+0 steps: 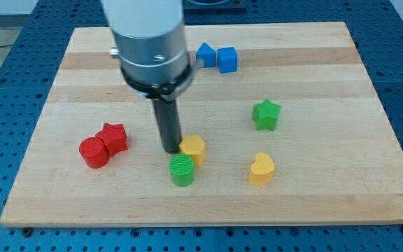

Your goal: Move the green circle into the green star

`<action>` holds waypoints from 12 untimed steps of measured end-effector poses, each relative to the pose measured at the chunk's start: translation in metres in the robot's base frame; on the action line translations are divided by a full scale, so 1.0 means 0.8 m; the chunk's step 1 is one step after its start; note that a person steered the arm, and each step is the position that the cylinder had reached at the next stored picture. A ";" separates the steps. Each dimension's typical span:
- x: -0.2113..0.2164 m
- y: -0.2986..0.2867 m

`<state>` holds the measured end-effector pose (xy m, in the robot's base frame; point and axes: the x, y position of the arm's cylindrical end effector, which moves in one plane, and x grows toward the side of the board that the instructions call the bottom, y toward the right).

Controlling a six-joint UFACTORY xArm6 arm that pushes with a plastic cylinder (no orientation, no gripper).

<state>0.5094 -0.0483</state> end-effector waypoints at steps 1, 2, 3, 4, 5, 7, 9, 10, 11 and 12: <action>0.008 0.038; 0.013 0.053; 0.049 0.058; 0.080 0.058; 0.086 0.036; 0.085 -0.013; 0.053 -0.053; 0.050 0.020; 0.053 0.019; 0.050 0.035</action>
<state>0.5490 -0.0201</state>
